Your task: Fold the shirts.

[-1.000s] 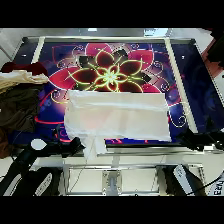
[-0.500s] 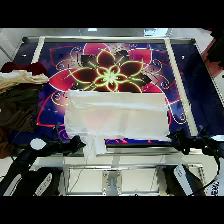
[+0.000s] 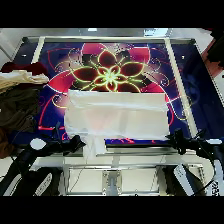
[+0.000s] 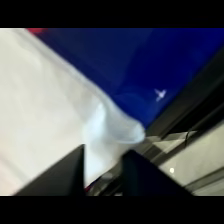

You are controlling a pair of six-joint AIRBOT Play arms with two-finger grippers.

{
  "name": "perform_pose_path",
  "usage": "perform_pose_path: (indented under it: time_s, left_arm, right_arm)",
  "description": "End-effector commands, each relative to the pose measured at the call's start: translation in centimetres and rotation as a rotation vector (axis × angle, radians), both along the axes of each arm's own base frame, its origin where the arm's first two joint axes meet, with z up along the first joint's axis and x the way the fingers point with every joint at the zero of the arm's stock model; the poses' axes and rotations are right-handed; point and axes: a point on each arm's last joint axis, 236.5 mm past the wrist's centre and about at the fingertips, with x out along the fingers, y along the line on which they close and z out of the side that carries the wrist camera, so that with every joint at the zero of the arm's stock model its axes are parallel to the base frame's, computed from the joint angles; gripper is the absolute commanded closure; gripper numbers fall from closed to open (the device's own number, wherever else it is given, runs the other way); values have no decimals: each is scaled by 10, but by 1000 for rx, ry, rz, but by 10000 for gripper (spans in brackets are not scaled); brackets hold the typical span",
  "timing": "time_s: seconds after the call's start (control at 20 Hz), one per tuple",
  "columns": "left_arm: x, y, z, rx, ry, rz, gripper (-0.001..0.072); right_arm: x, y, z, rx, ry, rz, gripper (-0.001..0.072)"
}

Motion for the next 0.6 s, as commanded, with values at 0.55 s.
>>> perform_pose_path:
  time_s: [0.55]
  left_arm:
    - [149, 67, 175, 439, -651, -63, 690]
  right_arm:
    - [56, -20, 167, -341, -465, 431, 689]
